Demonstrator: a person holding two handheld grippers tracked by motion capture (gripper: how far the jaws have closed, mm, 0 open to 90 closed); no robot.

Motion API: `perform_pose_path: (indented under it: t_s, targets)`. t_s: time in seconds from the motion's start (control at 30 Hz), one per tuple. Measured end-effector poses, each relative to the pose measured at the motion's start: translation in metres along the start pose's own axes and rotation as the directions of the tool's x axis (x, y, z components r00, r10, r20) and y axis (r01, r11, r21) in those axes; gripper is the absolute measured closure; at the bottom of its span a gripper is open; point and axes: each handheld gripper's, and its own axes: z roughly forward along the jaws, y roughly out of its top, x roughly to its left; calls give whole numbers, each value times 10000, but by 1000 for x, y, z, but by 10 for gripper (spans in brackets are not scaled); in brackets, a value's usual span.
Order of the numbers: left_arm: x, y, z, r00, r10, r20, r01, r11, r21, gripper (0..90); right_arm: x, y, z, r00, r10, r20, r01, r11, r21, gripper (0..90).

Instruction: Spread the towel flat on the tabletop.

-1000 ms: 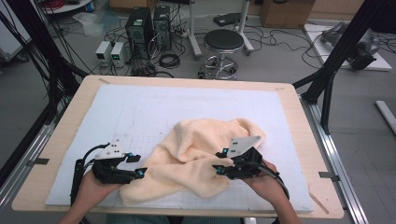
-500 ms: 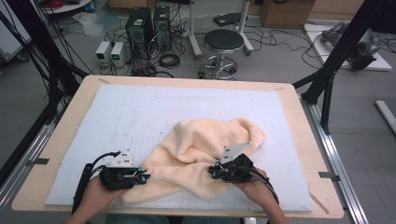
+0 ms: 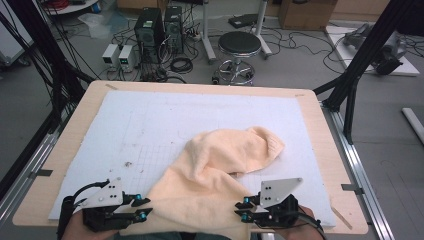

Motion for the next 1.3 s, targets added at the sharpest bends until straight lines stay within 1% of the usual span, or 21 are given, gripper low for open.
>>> perform_pose_path:
  t_s: [0.1,0.17,0.23,0.3,0.4,0.43,0.47,0.5,0.53,0.6,0.63,0.67,0.73,0.77,0.8,0.9,0.93,1.07,1.17,1.23,1.3]
  targets:
    - [10,7,5,9997,154,-167,-157,9997,-167,568,-11,3,0,9997,74,248,-70,9998,-168,691]
    - [22,13,14,9987,221,-458,-231,9995,-226,541,-22,5,2,9988,423,262,-411,9981,-469,662]
    - [34,16,25,9976,114,-677,-131,9996,-256,525,-32,7,6,9972,440,603,-409,9978,-521,637]
    - [47,19,39,9964,-12,-850,-14,9995,-310,503,-46,6,17,9926,475,1114,-445,9986,-290,624]
    - [65,23,65,9931,11,-1176,8,9999,155,500,-64,3,35,9846,466,1688,-475,9989,15,588]
    - [71,24,74,9913,-103,-1310,141,9995,283,496,-70,3,40,9831,384,1791,-403,9992,71,586]
    - [77,25,81,9896,-170,-1427,226,9990,379,495,-76,2,46,9785,323,2039,-384,9989,260,578]
    - [84,26,90,9877,-288,-1537,369,9981,499,495,-82,1,51,9699,255,2422,-392,9979,520,557]
    - [90,26,97,9877,-351,-1526,452,9970,632,494,-90,0,57,9639,418,2630,-592,9965,586,547]
    - [96,26,110,9901,-403,-1347,532,9942,937,502,-100,-1,66,9640,731,2555,-898,9945,545,518]
    - [99,26,117,9909,-470,-1262,618,9913,1163,516,-102,0,70,9625,707,2617,-908,9937,655,514]
    - [102,25,123,9918,-575,-1145,725,9886,1316,543,-105,0,75,9588,531,2790,-800,9931,861,514]
    - [104,24,130,9927,-785,-914,905,9865,1364,645,-110,0,84,9511,667,3016,-991,9907,936,562]
    - [104,25,131,9925,-866,-867,971,9874,1251,702,-111,0,88,9444,640,3225,-1004,9902,974,605]
    - [104,25,130,9922,-885,-883,988,9878,1203,768,-113,-1,92,9427,630,3277,-1022,9893,1039,659]
    - [100,26,119,9903,-733,-1180,867,9897,1136,835,-117,-2,99,9536,840,2893,-1241,9846,1233,863]
    - [99,26,112,9895,-716,-1251,848,9911,1029,840,-116,-1,99,9591,809,2711,-1161,9864,1164,884]
    - [94,22,79,9844,-766,-1586,855,9951,499,842,-110,10,97,9696,545,2386,-798,9920,976,895]
    - [89,20,49,9766,-810,-1994,846,9964,96,843,-107,26,94,9748,278,2214,-427,9971,629,895]
    - [82,17,30,9731,-845,-2143,846,9964,-89,843,-106,33,93,9755,149,2195,-297,9975,645,895]
    - [73,14,15,9746,-703,-2128,692,9975,-131,844,-103,37,90,9781,56,2081,-196,9977,652,895]
